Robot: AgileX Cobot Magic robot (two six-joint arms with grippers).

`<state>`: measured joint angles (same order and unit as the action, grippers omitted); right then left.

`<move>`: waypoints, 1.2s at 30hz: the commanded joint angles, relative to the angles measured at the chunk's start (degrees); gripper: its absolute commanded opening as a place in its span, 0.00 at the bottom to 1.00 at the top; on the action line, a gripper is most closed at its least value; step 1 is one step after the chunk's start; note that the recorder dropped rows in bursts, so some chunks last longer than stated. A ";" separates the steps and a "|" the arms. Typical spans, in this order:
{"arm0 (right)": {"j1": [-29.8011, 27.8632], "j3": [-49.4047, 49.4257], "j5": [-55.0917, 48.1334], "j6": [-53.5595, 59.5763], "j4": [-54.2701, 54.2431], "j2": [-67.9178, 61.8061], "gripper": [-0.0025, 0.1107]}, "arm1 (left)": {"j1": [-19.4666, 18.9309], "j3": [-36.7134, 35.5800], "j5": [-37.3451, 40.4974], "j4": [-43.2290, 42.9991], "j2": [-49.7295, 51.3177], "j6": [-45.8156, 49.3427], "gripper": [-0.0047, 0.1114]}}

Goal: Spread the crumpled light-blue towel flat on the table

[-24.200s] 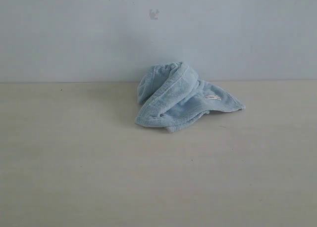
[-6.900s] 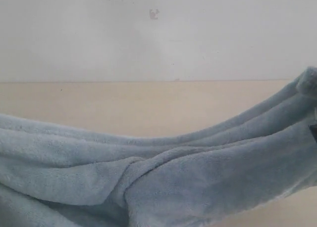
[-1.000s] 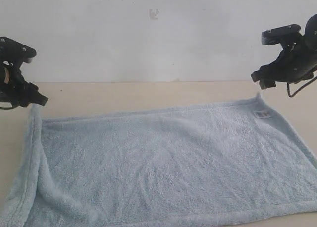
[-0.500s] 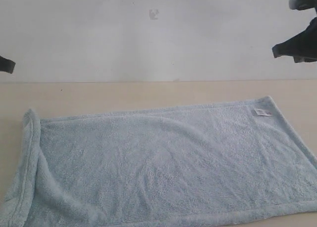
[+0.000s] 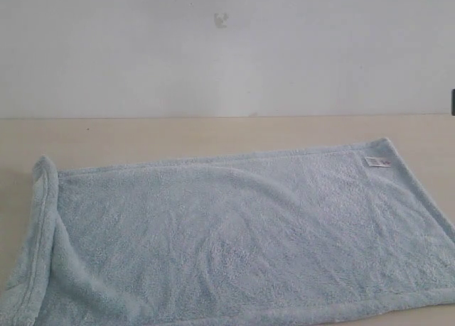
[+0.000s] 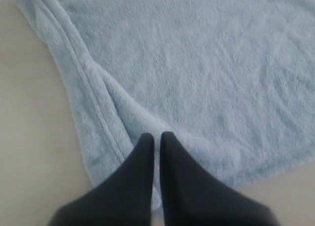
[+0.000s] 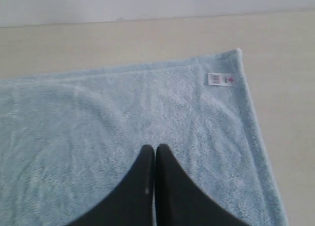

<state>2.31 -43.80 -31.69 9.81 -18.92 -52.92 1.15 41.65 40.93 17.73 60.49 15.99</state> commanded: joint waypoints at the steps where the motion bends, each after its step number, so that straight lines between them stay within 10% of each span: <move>1: 3.71 1.29 -5.08 0.35 -0.91 11.32 0.02 | 0.28 -3.93 2.17 1.23 -0.68 1.66 0.14; 10: 9.71 1.67 -11.43 2.73 -0.17 19.22 0.02 | 0.28 -10.12 -4.72 -2.05 -0.68 5.26 0.57; 22: 9.71 9.94 -6.85 2.98 1.35 19.10 0.02 | 12.76 -10.27 -5.27 -4.05 5.10 10.73 0.58; 36: 9.71 9.94 -5.88 4.26 1.48 19.10 0.02 | 20.93 -10.27 -9.98 -28.23 22.42 -15.99 0.55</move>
<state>11.97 -34.10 -38.39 13.42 -17.84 -33.97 21.26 31.60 32.92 -8.45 81.93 3.63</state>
